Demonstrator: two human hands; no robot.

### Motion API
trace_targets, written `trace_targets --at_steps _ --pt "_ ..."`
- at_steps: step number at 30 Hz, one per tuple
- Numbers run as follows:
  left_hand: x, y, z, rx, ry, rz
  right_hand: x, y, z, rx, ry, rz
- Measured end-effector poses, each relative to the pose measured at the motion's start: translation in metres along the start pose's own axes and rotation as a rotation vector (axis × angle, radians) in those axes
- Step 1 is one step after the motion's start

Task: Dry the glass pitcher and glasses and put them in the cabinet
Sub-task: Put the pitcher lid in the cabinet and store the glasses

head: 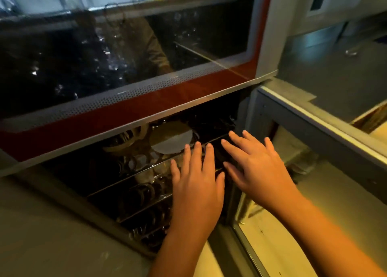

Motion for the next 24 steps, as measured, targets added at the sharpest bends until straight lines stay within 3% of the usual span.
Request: trace_targets --at_steps 11,24 --pt "-0.025 -0.033 -0.080 -0.119 0.184 0.090 -0.090 -0.060 -0.026 -0.041 0.132 -0.037" --pt "-0.048 -0.048 -0.182 -0.213 0.472 0.151 -0.189 -0.117 -0.072 -0.132 0.417 -0.035"
Point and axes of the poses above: each hand's wrist, its own x-axis towards the middle knuckle, its own y-axis out of the palm, z = x × y, the point moved 5 cm from there along x, towards the middle knuckle, and after that the axes turned 14 degrees about z, right-handed, at the moved point
